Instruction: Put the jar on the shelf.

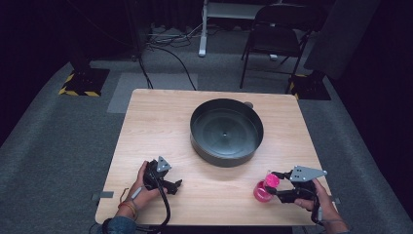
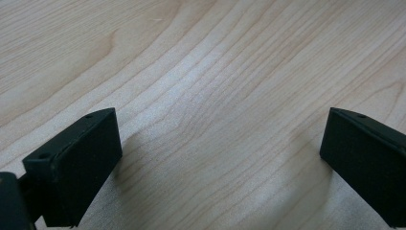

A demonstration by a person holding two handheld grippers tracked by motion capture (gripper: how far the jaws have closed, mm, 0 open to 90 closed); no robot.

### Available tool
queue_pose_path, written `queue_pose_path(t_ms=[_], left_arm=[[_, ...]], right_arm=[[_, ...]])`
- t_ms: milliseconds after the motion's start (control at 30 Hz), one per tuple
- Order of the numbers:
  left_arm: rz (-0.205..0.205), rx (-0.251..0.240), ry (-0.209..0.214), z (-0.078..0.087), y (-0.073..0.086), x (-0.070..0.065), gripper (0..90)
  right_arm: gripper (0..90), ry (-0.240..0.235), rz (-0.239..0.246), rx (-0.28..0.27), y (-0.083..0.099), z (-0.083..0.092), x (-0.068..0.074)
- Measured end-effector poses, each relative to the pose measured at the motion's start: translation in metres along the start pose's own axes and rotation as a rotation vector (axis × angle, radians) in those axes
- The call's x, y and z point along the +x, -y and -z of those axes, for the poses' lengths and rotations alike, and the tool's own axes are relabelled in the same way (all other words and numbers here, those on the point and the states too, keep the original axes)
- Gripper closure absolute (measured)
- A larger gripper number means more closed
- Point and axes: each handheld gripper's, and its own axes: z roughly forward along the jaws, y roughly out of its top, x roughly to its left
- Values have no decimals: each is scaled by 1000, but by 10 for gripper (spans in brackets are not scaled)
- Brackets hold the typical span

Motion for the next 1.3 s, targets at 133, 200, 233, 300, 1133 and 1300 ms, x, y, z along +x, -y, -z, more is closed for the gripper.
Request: queue_pose_path(t_ms=[133, 200, 233, 300, 1133, 1300], left_arm=[[0, 0, 0, 0, 0, 0, 1], [0, 0, 0, 0, 0, 0, 1], [0, 0, 0, 0, 0, 0, 0], [0, 0, 0, 0, 0, 0, 0], [0, 0, 0, 0, 0, 0, 1], [0, 0, 0, 0, 0, 0, 0]], right_arm=[[474, 7, 35, -3, 0, 0, 3], [494, 10, 34, -4, -1, 0, 3], [499, 11, 33, -6, -1, 0, 3], [517, 17, 36, -13, -1, 1, 3], [539, 73, -6, -32, -15, 3, -2], [538, 82, -22, -43, -22, 5, -5]])
